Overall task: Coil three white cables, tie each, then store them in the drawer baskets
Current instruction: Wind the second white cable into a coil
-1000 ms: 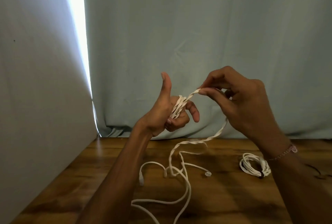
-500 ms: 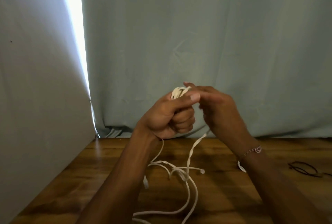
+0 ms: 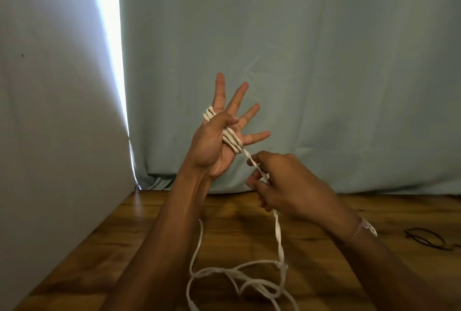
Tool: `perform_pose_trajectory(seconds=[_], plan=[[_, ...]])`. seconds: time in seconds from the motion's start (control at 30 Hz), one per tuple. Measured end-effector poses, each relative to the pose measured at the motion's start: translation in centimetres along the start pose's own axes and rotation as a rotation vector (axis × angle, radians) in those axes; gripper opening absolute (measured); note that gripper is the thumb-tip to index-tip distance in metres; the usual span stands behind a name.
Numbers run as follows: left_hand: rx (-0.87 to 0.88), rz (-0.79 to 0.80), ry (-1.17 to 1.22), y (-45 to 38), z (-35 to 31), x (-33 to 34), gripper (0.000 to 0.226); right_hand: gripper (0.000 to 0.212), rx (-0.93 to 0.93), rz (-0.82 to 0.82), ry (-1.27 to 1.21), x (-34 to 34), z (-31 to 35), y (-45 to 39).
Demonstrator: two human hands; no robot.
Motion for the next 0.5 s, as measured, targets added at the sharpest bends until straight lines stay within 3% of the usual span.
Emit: perform_pose_trajectory(seconds=[0.2, 0.3, 0.37, 0.5], plan=[[0.039, -0.24, -0.387, 0.2, 0.3, -2.1, 0.079, 0.041, 0.112, 0.205, -0.515, -1.5, 0.3, 1.5], [0.04, -0.26, -0.663, 0.3, 0.6, -2.4, 0.074, 0.039, 0.1, 0.245, -0.559, -1.6, 0.0, 1.6], [0.016, -0.226, -0.776, 0.3, 0.9, -2.4, 0.075, 0.026, 0.031, 0.155, -0.484, -2.1, -0.1, 1.5], [-0.095, -0.153, -0.812, 0.5, 1.6, -2.0, 0.078, 0.018, -0.218, -0.249, -0.259, -4.2, -0.3, 1.3]])
Point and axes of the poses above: each hand's wrist, its own y-axis away from the middle knuckle, its own x-axis out of the palm, z = x × y, the point moved 5 cm from there along -y, towards the middle knuckle, and after that the axes turned 4 degrees about z, right-handed, at the moved point
